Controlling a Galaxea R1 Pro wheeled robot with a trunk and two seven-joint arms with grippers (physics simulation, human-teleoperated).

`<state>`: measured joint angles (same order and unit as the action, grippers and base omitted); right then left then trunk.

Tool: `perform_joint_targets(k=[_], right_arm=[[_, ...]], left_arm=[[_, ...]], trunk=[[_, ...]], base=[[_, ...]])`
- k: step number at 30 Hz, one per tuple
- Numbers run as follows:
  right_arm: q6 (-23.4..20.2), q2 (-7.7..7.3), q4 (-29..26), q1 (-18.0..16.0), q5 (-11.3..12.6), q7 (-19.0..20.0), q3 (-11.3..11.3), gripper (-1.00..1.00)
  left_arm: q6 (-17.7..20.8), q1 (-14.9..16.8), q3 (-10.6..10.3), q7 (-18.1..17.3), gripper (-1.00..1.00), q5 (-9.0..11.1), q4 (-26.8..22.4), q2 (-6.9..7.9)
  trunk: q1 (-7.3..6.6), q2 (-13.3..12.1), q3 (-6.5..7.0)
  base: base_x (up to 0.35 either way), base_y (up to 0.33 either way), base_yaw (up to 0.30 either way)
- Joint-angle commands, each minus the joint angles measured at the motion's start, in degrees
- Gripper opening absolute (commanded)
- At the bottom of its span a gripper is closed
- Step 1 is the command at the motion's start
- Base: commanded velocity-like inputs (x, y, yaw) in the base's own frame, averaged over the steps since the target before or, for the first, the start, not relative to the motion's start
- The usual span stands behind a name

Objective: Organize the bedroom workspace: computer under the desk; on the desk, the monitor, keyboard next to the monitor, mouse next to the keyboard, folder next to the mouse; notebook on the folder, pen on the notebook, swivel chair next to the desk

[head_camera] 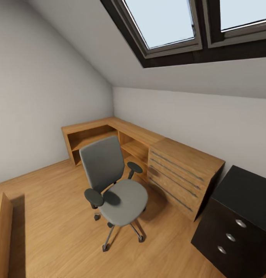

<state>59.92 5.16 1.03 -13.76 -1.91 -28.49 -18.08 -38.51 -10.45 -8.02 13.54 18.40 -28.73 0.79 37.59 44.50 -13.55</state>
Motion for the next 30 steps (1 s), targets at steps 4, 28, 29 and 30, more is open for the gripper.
perform_joint_targets(k=[4,28,29,30], right_arm=[[0.08,0.02,0.11,-0.05,-0.21,-0.62,-0.38,1.0],[0.08,0.2,0.11,-0.04,-0.2,-1.57,-0.45,1.0],[0.08,0.2,0.11,-0.04,-0.2,-1.57,-0.45,1.0],[0.08,0.2,0.11,-0.04,-0.2,-1.57,-0.45,1.0]], left_arm=[[-0.08,-0.01,-0.5,0.45,1.0,0.25,-0.1,0.08],[-0.07,-0.01,-0.43,0.47,1.0,0.32,-0.1,0.09],[-0.07,-0.01,-0.43,0.47,1.0,0.32,-0.1,0.09],[-0.07,-0.01,-0.42,0.48,1.0,0.32,-0.1,0.09]], trunk=[[0.04,0.05,-0.07],[0.04,0.05,-0.07],[0.04,0.05,-0.07],[0.04,0.05,-0.07]], base=[[0.282,0.0,0.281],[0.262,0.079,0.281],[0.037,0.302,0.281],[0.029,0.308,0.281]])
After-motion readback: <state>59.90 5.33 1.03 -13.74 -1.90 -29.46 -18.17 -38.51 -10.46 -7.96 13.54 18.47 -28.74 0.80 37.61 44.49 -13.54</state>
